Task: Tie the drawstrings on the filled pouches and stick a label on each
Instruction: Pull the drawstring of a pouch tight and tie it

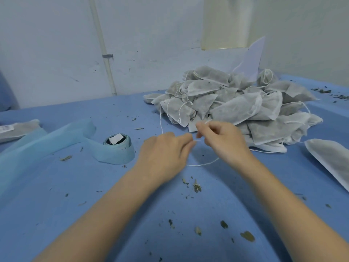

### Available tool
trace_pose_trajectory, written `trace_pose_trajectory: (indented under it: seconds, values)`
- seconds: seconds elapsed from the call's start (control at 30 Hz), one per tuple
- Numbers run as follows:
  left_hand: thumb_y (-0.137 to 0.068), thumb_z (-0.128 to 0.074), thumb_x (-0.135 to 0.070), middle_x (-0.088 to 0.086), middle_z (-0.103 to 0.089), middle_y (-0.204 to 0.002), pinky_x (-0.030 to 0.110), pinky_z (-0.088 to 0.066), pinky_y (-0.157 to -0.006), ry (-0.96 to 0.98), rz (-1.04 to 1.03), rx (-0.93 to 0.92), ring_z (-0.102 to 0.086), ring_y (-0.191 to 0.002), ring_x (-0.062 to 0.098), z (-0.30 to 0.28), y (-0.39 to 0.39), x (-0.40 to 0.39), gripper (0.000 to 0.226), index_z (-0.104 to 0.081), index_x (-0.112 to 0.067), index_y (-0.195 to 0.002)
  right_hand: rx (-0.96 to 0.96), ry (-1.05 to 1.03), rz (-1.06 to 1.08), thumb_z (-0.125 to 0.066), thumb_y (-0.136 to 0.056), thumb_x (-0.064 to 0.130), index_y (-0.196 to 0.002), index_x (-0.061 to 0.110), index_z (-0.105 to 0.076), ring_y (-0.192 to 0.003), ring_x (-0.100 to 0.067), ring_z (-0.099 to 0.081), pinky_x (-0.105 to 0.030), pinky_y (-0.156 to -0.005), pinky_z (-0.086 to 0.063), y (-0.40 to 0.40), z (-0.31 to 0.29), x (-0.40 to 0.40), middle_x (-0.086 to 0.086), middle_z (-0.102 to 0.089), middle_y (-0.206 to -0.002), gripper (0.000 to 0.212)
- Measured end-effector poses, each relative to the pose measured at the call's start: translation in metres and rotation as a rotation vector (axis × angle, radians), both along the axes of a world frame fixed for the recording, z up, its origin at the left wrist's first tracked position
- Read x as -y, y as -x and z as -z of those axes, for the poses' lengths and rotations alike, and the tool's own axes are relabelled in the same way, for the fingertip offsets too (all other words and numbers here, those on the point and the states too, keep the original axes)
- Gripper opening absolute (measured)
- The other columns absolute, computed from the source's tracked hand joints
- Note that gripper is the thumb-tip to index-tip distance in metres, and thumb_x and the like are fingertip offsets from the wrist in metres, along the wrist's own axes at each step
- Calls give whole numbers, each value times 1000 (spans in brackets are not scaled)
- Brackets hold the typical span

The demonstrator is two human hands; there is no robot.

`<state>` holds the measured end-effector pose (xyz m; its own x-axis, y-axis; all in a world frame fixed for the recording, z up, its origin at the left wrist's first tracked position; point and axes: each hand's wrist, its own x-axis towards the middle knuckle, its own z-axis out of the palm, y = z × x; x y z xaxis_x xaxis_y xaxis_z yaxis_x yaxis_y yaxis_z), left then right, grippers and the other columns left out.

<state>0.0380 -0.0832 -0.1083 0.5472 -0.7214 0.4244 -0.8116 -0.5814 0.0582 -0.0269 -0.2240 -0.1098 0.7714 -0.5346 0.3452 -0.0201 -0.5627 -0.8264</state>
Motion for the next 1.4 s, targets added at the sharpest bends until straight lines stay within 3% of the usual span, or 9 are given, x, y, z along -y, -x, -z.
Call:
trace_pose_trajectory:
  seconds: [0.1, 0.23, 0.3, 0.4, 0.63, 0.8, 1.03, 1.27, 1.4]
  values:
    - [-98, -32, -40, -7, -45, -94, 30, -36, -68, 248, 46, -119, -52, -83, 20, 4, -5, -2, 27, -49, -24, -87, -24, -76, 67, -57, -90, 41, -42, 19, -58, -37, -5, -36, -11, -40, -29, 4, -1, 3, 9, -43, -40, 53]
    - [-96, -47, -21, -18, -56, -81, 11, -36, -68, 550, 194, -557, -48, -73, -2, 7, -7, 4, 24, -56, -32, -77, 114, -900, -188, -47, -91, 25, -41, 16, -54, -38, -8, -15, -18, -34, -12, 2, -2, 1, 8, -25, -39, 51]
    - [-92, -55, -16, -17, -62, -68, 21, -38, -64, 708, 200, -786, -50, -64, 3, 8, -6, 7, 21, -58, -32, -79, 184, -1210, -333, -42, -83, 17, -50, 10, -58, -43, -7, -8, -17, -34, -9, 1, 0, -1, 8, -23, -41, 37]
    - [-85, -64, -13, -12, -66, -66, 36, -42, -70, 832, 172, -871, -55, -70, 15, 14, -5, 8, 20, -56, -28, -75, 293, -1383, -437, -43, -69, 8, -73, 5, -59, -49, -9, -7, -17, -35, -9, 1, 5, -9, 7, -26, -44, 17]
    - [-81, -69, -26, -17, -65, -73, 18, -42, -67, 784, 97, -723, -57, -70, 3, 19, 3, 4, 13, -59, -26, -73, 154, -1004, -477, -37, -82, 2, -111, 18, -67, -47, -8, -17, -19, -41, -11, 0, 12, -13, 5, -36, -51, 45]
    - [-87, -61, -37, -15, -69, -79, 16, -41, -69, 735, 94, -736, -60, -75, 0, 18, 5, 3, 15, -64, -24, -79, 14, -404, -290, -42, -86, 2, -110, 36, -71, -45, -5, -29, -13, -41, -25, 3, 10, -17, 4, -39, -55, 51]
    - [-87, -61, -33, -18, -60, -58, 8, -35, -59, 720, 10, -702, -52, -60, -6, 17, 1, 5, 15, -68, -24, -78, -19, -30, -230, -48, -90, 9, -103, 53, -64, -60, -13, -37, -19, -59, -35, 0, 13, -25, 9, -41, -54, 49]
    - [-92, -56, -24, -18, -64, -62, 25, -44, -76, 782, 46, -776, -60, -74, 6, 18, 1, 6, 19, -67, -24, -77, 76, -74, -101, -62, -85, 15, -79, 24, -43, -46, -3, -37, -12, -47, -32, -1, 17, -25, 9, -48, -56, 22]
    - [-93, -56, -19, -14, -59, -50, 23, -39, -65, 867, 116, -933, -53, -53, -1, 16, 2, 4, 21, -67, -19, -75, -5, -301, -134, -65, -86, 22, -76, 22, -53, -49, -8, -34, -20, -46, -30, 2, 16, -19, 11, -40, -52, 15]
